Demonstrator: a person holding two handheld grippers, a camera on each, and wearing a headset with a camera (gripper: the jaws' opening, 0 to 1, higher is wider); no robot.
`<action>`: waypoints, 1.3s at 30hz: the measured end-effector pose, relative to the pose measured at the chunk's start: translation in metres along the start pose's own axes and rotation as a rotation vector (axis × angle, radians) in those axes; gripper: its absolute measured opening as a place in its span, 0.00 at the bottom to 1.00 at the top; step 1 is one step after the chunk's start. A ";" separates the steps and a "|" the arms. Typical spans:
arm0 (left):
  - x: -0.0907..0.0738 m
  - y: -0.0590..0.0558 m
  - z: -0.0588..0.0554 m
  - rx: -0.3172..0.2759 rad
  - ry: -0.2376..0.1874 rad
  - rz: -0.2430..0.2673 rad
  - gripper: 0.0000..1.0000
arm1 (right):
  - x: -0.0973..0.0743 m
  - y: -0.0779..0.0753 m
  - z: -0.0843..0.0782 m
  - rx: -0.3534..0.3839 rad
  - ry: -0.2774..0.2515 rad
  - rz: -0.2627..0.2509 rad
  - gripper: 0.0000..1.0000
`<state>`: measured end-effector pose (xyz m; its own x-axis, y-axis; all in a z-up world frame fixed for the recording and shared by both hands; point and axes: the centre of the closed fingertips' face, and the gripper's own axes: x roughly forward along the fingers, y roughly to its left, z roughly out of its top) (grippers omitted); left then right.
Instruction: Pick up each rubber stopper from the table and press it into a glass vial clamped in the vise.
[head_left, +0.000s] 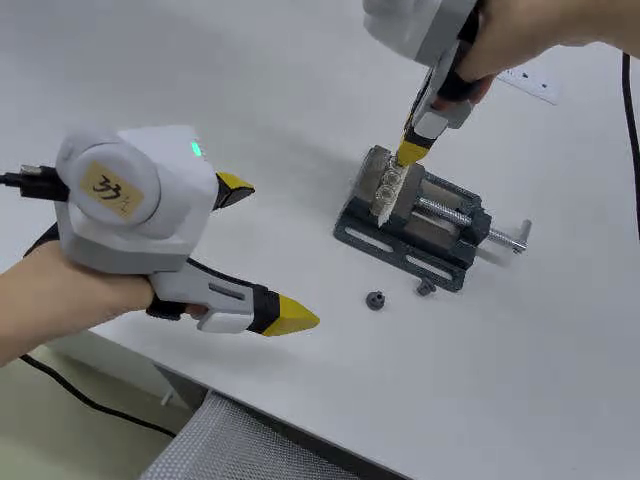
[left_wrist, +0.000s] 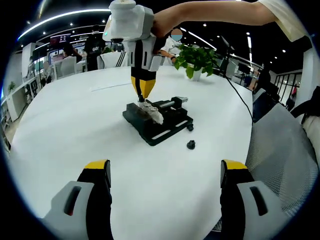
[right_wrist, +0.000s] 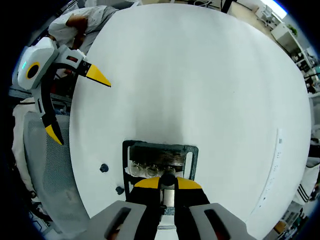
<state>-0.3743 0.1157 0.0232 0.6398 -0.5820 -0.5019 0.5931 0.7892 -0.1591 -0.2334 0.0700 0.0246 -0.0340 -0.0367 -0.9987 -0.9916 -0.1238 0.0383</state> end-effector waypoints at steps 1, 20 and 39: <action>0.000 0.000 0.000 0.003 -0.002 -0.001 0.90 | 0.000 -0.001 0.001 -0.004 0.001 -0.002 0.04; -0.005 0.004 -0.002 0.005 0.001 0.004 0.89 | 0.002 0.002 0.000 -0.092 0.002 -0.025 0.06; -0.003 0.005 -0.005 0.004 0.008 0.000 0.88 | -0.004 -0.005 -0.008 -0.147 -0.045 -0.014 0.23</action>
<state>-0.3758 0.1228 0.0195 0.6358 -0.5807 -0.5085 0.5952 0.7883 -0.1560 -0.2272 0.0625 0.0282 -0.0290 0.0103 -0.9995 -0.9630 -0.2684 0.0252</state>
